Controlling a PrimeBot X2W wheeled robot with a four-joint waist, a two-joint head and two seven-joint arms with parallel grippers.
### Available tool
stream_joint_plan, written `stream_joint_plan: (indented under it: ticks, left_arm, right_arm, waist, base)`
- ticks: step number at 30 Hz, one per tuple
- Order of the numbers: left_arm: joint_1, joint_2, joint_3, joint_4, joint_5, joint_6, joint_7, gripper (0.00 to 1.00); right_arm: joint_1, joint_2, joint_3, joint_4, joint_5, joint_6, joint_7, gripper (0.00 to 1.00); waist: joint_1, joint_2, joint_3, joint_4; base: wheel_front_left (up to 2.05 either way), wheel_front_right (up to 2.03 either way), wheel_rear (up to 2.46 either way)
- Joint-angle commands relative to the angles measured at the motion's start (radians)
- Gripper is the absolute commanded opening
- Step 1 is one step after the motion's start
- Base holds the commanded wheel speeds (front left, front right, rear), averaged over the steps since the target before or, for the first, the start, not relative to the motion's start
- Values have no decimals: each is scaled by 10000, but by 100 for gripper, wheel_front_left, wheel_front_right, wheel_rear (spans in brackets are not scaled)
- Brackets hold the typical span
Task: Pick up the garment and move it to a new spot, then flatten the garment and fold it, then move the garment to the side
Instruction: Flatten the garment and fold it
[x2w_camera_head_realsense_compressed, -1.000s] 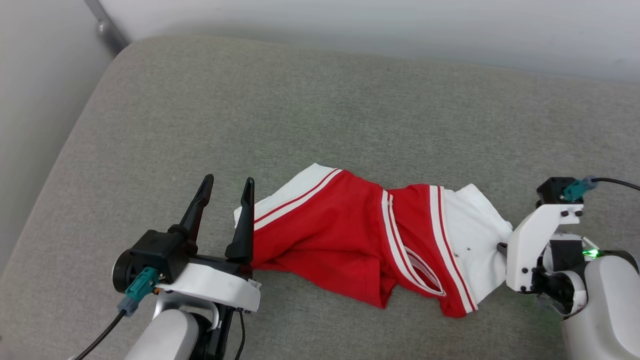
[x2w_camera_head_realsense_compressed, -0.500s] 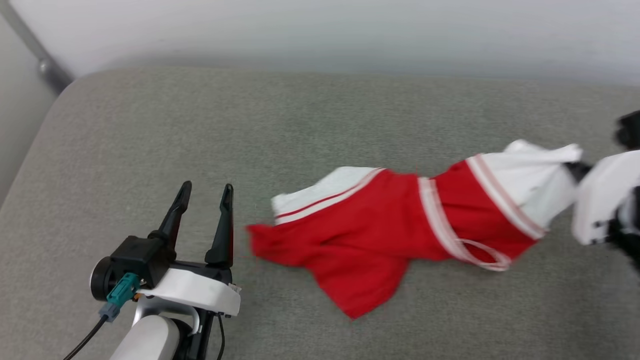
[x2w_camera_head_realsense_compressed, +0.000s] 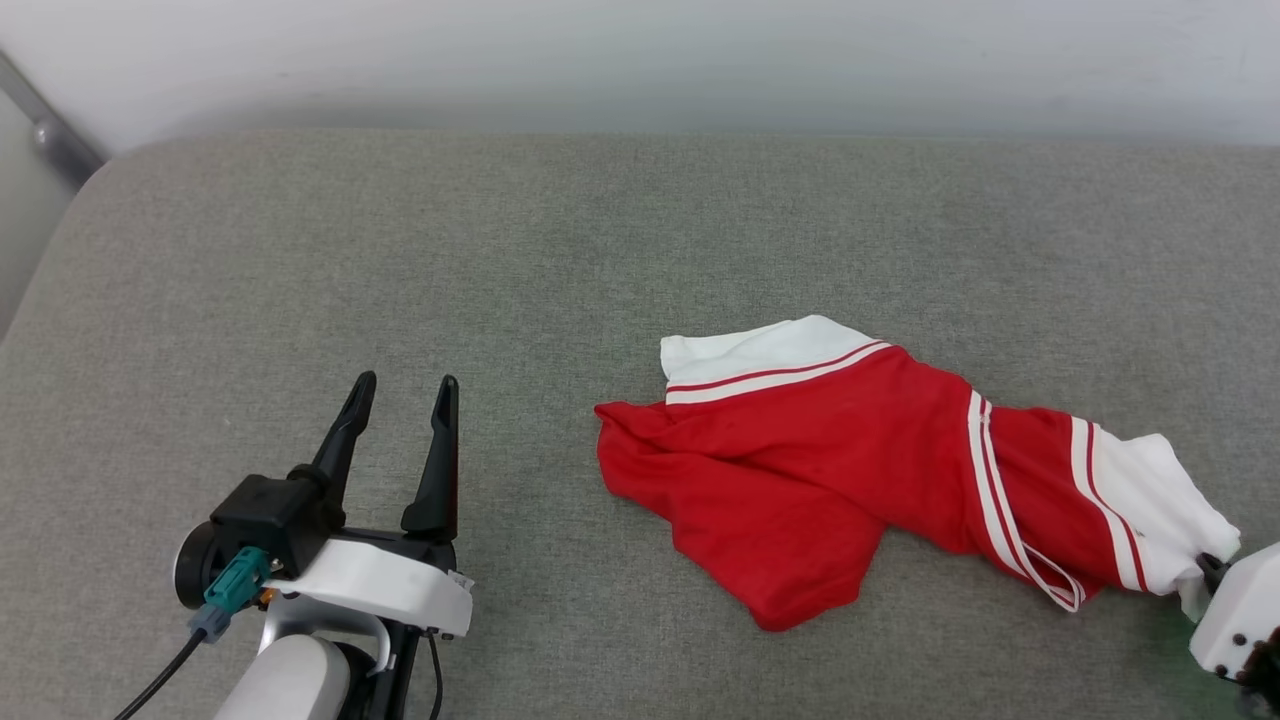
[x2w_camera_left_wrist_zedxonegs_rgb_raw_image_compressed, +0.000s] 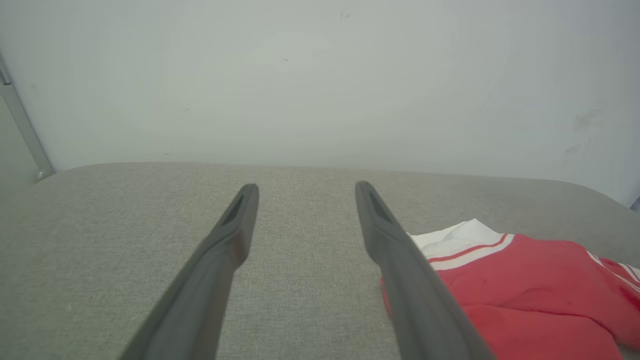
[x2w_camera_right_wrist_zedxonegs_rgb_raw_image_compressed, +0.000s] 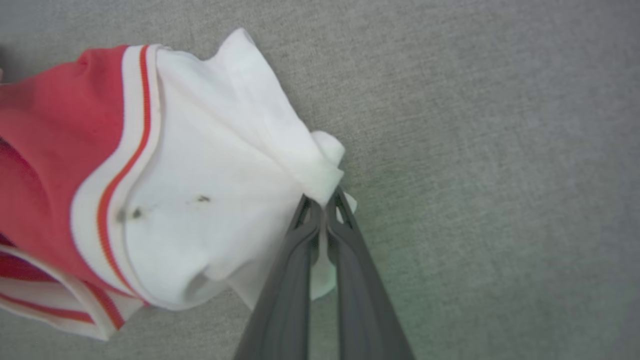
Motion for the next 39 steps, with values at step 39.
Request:
stream_joint_plan:
  ticks: [39]
  left_arm:
    - [-1830,835,-1227,927,-1083,-1110,4839,100]
  right_arm:
    - [1519,1106,3961,-4122,-965,-7,-5602,100]
  waist:
    - [0,0,-227,-1482]
  base:
    - [0,0,0]
